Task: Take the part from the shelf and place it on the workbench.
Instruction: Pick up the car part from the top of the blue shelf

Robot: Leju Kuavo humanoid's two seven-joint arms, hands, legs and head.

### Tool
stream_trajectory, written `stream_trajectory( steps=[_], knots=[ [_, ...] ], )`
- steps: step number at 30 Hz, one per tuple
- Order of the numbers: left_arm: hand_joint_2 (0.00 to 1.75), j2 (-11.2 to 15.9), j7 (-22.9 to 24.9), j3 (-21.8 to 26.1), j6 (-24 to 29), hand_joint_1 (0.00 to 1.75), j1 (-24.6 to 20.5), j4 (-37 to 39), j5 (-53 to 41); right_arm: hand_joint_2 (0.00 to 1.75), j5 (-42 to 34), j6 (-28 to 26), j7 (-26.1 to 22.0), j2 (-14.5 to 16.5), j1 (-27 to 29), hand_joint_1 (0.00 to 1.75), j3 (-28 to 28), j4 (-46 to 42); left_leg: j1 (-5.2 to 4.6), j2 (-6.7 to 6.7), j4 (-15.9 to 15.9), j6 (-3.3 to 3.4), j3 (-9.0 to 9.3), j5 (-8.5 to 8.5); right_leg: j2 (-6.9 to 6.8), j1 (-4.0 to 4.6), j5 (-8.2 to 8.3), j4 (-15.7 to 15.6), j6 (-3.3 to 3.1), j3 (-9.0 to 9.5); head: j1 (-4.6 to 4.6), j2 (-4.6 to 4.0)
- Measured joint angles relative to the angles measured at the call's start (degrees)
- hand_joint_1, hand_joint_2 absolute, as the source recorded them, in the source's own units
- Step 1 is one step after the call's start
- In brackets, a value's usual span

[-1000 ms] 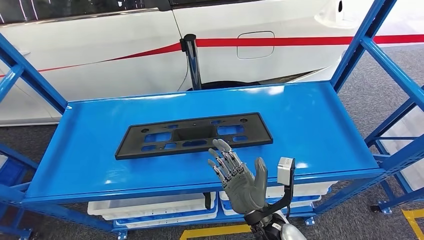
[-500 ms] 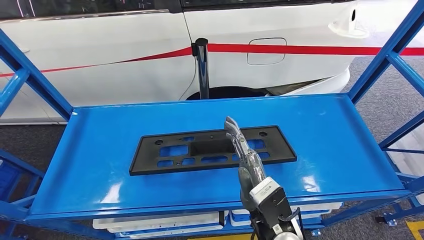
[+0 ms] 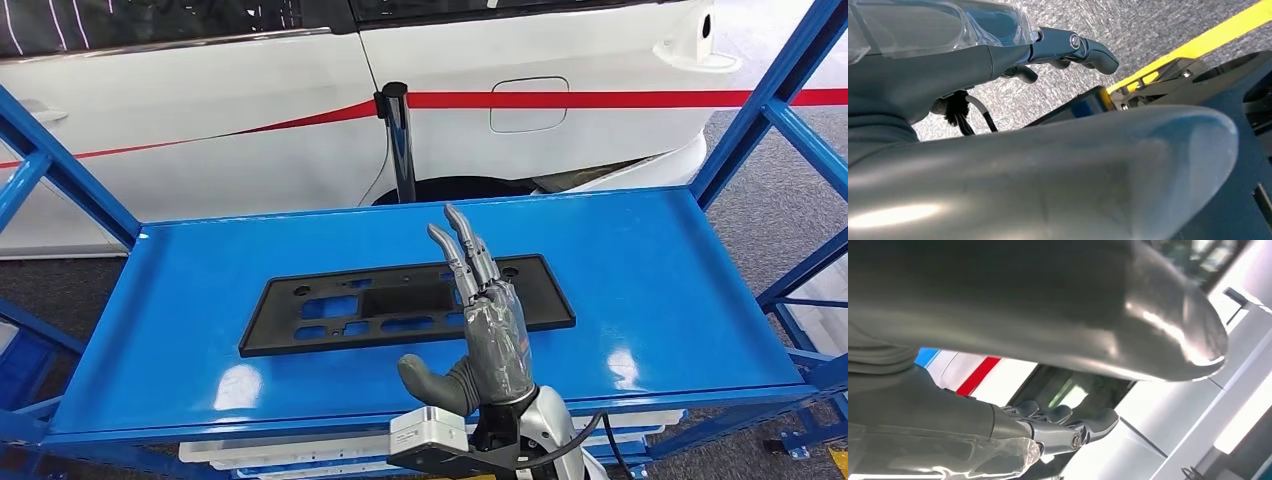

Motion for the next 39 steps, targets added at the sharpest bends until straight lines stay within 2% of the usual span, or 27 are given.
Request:
stream_trajectory(
  steps=[1,3,4,5,7,8,11,12,15,19,21,34,39],
  knots=[
    [0.0,0.0,0.1,0.0,0.0,0.0,0.0,0.0,0.0,0.0,2.4,1.2,2.1,0.0,-0.4,0.0,0.4,0.5,0.08,0.04,-3.3,0.01,1.57,1.81,0.04,-0.02,-0.03,0.0,0.04,0.06,0.0,-0.01],
    [0.0,0.0,0.5,0.0,-0.1,0.0,-0.2,0.0,-0.1,0.0,7.5,4.7,7.5,0.0,-1.4,0.0,1.3,1.9,-0.01,0.15,-12.2,0.35,5.94,5.49,0.12,0.05,-0.12,0.0,0.28,0.18,0.0,-0.01],
    [0.0,0.0,0.6,0.0,-0.1,0.0,-0.3,0.0,-0.2,0.0,9.4,6.2,9.6,0.0,-1.9,0.0,1.7,2.9,-0.18,0.18,-15.2,0.67,7.33,6.5,0.14,0.12,-0.16,0.0,0.51,0.2,0.03,-0.01],
    [0.0,0.0,0.7,0.0,-0.1,0.0,-0.3,0.0,-0.4,0.0,10.8,7.0,11.0,0.1,-2.4,0.0,2.1,4.1,-0.39,0.18,-16.8,1.02,7.99,6.85,0.14,0.18,-0.2,0.0,0.79,0.19,0.04,-0.01],
    [0.0,-0.1,0.9,-0.1,-0.1,0.0,-0.3,0.0,-1.0,0.0,13.3,6.1,11.2,0.4,-3.0,0.0,3.0,6.4,-0.68,0.13,-17.1,1.78,7.93,6.88,0.13,0.15,-0.18,-0.3,1.48,0.26,0.09,0.0],
    [0.0,-0.1,1.0,-0.1,-0.1,0.0,-0.3,0.0,-1.3,0.0,15.1,5.0,10.6,0.5,-3.2,0.0,3.4,7.4,-0.68,0.08,-17.3,1.82,7.97,7.03,0.12,0.14,-0.15,-0.4,1.38,0.35,0.09,0.0],
    [0.0,-0.3,1.4,-0.4,-0.3,0.0,-0.5,0.0,-2.5,0.0,20.9,2.2,8.9,0.7,-4.1,0.0,4.7,9.6,-0.59,-0.06,-17.7,1.52,8.12,7.4,0.11,0.29,-0.09,-0.7,-0.06,0.57,0.13,0.01],
    [0.0,-0.3,1.7,-0.5,-0.5,0.0,-0.6,0.0,-2.8,0.0,21.8,2.3,8.6,0.7,-4.3,0.0,5.1,10.1,-0.61,-0.07,-17.7,1.58,8.13,7.37,0.1,0.31,-0.06,-0.8,-0.21,0.63,0.13,0.01],
    [0.0,-0.4,2.1,-0.7,-0.7,0.0,-0.8,0.0,-3.1,0.0,21.8,3.7,8.1,0.8,-4.8,0.0,6.1,11.5,-0.67,-0.07,-17.6,1.78,8.13,7.28,0.11,0.29,0.16,-1.2,0.2,0.79,0.13,-0.01],
    [0.0,-0.4,2.2,-0.7,-0.8,0.0,-1.0,0.0,-3.2,0.0,20.9,4.2,7.7,1.3,-5.3,0.0,7.1,13.0,-0.76,-0.06,-17.5,1.91,8.1,7.22,0.11,0.18,0.23,-1.3,1.33,0.8,0.13,-0.01],
    [0.0,-0.4,2.2,-0.7,-0.8,0.0,-1.1,0.0,-3.3,0.0,20.3,4.7,7.6,1.5,-5.5,0.0,7.6,13.8,-0.76,-0.05,-17.5,1.91,8.13,7.22,0.11,0.19,0.23,-1.3,1.59,0.79,0.13,-0.01],
    [0.0,-0.4,2.5,-1.1,-1.3,0.0,-1.6,0.0,-4.2,0.0,17.4,9.0,8.3,1.6,-6.2,0.0,9.6,17.9,-0.04,-0.02,-17.8,1.54,8.28,7.42,0.11,0.84,0.25,-1.3,1.37,0.78,0.11,-0.01],
    [0.0,-0.4,2.7,-1.5,-1.6,0.0,-1.7,0.0,-4.6,0.0,17.5,8.4,8.7,1.8,-6.5,0.0,10.1,20.3,0.07,-0.02,-17.9,1.45,8.28,7.46,0.12,0.95,0.25,-1.3,1.27,0.77,0.11,0.01]
  ],
)
